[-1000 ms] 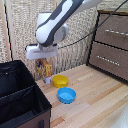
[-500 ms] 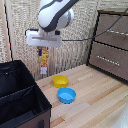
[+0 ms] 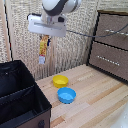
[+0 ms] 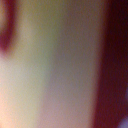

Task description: Position your gripper near the granola bar, please. Lightly grip the granola bar with your gripping tool. Relocate your gripper along with the granola bar toward the leading division of the caddy with caution. Gently release the granola bar into the leading division of the caddy.

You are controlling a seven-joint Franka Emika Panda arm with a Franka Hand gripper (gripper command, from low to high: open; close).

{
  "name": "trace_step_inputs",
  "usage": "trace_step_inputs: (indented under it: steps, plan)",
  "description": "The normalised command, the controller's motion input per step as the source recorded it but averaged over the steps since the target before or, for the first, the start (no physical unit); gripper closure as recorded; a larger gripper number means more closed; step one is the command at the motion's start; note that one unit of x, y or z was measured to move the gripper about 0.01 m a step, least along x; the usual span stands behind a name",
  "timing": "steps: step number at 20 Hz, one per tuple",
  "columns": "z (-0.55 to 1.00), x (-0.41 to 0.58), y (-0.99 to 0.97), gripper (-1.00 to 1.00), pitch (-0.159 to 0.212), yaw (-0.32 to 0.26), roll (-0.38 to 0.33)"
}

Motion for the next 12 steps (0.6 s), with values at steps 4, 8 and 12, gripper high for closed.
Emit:
trace_step_inputs:
  steps: [4, 8, 12]
  plan:
    - [0.01, -0.136, 0.45, 1.00, 0.033, -0.217, -0.073]
    - [0.00, -0.071, 0.41, 1.00, 0.042, -0.234, 0.000]
    - [0.12, -0.216, 0.21, 1.00, 0.081, -0.192, 0.049]
